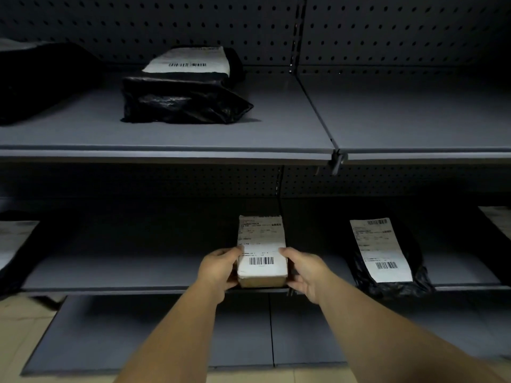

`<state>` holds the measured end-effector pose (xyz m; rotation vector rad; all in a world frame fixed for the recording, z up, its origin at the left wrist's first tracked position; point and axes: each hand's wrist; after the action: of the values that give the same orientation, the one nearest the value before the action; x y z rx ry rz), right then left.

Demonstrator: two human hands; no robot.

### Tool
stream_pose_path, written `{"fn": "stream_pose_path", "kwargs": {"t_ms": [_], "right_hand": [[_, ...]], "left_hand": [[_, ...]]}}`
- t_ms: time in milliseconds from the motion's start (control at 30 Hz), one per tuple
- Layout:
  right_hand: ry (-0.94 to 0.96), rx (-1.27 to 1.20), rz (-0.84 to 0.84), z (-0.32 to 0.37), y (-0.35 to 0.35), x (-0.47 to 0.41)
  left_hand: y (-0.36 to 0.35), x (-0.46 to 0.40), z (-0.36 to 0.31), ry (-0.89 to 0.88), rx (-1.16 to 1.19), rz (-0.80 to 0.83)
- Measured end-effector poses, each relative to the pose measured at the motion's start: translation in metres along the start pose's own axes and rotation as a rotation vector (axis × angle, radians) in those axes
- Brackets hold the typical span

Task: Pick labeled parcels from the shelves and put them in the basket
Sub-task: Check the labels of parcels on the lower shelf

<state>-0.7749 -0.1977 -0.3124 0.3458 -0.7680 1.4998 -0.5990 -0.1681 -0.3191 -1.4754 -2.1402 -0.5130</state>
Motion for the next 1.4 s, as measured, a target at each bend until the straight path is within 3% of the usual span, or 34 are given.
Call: {"fn": "stream_pose_path", "kwargs": {"t_ms": [800, 933, 1100, 1200, 1400], "right_hand": [[0.004, 0.097, -0.047, -0.008, -0.004, -0.015], [0.271, 0.597, -0.252, 0.005, -0.004, -0.004], [0.720, 1.243, -0.443, 0.012, 0.013, 0.018], [0.819, 1.342, -0.440, 0.016, 0.025, 0.029], [0.847, 1.428, -0.401, 0.026, 0.053, 0.045]], "left_hand": [[-0.008, -0.001, -0.002, -0.010, -0.087, -0.127], [-0.008, 0.009, -0.008, -0.143, -0.432, -0.293], [-0.013, 0.032, -0.017, -0.538, -1.127, -0.571], [-0.024, 0.045, -0.022, -0.706, -1.386, -0.595], [-0.055, 0.062, -0.021, -0.800, -1.514, -0.523]]}}
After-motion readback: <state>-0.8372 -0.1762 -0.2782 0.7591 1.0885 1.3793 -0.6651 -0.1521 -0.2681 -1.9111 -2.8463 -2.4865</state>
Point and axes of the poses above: each hand's wrist, its own x-axis away from the middle knuckle, its own y-axis out of the back of the hand, z = x × y, and after that the axes turned 9 degrees about -x, right-handed
